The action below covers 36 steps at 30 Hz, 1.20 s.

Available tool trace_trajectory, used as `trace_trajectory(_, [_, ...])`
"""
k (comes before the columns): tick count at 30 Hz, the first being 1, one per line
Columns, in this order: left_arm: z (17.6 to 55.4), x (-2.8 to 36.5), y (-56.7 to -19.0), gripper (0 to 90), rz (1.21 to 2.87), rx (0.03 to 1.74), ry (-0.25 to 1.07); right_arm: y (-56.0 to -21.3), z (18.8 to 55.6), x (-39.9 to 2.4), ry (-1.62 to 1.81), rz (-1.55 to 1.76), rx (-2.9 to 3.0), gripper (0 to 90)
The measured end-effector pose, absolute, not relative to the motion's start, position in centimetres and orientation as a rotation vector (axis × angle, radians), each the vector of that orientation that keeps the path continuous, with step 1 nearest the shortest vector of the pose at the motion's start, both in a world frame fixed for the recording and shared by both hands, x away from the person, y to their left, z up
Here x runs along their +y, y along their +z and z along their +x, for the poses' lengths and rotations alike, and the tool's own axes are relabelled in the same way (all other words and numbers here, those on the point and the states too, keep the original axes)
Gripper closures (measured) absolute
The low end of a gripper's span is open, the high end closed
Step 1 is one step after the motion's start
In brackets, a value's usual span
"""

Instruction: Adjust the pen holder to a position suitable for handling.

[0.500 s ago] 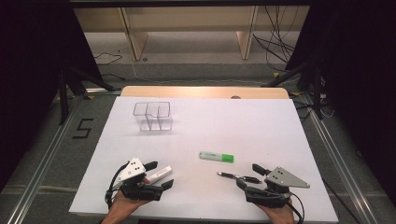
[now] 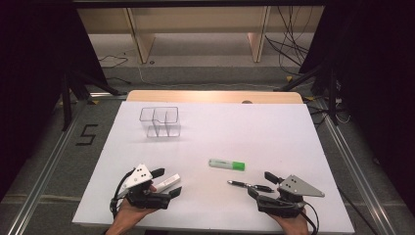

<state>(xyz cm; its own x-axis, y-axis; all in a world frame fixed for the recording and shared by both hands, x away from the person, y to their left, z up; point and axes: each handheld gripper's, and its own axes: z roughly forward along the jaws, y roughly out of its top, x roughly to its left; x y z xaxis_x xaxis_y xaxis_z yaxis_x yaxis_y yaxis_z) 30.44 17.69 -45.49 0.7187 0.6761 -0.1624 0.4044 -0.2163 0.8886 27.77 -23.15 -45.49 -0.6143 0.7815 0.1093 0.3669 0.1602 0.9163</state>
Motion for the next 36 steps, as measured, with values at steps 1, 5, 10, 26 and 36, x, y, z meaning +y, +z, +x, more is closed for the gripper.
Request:
trace_trajectory(1, [30.6, 17.8, -45.4, 9.8, 1.842, 0.850, 0.324, -45.5, 27.8, -23.2, 1.446, 1.095, 2.051, 22.6])
trace_trajectory(5, [30.9, 18.0, -45.0, 9.8, 1.844, 0.860, 0.336, -45.5, 27.8, -23.2, 1.446, 1.094, 2.048, 22.7])
trace_trajectory(10, [31.8, 18.5, -44.2, 10.8, 1.856, 0.877, 0.365, -45.4, 27.8, -23.2, 1.446, 1.091, 2.045, 22.8])
trace_trajectory(26, [36.5, 21.0, -42.5, 14.2, 1.811, 1.067, 0.458, -45.4, 27.7, -23.3, 1.452, 1.091, 2.039, 23.0])
trace_trajectory(36, [39.7, 23.1, -42.1, 22.0, 1.782, 1.180, 0.516, -45.3, 27.7, -23.3, 1.452, 1.095, 2.038, 23.0])
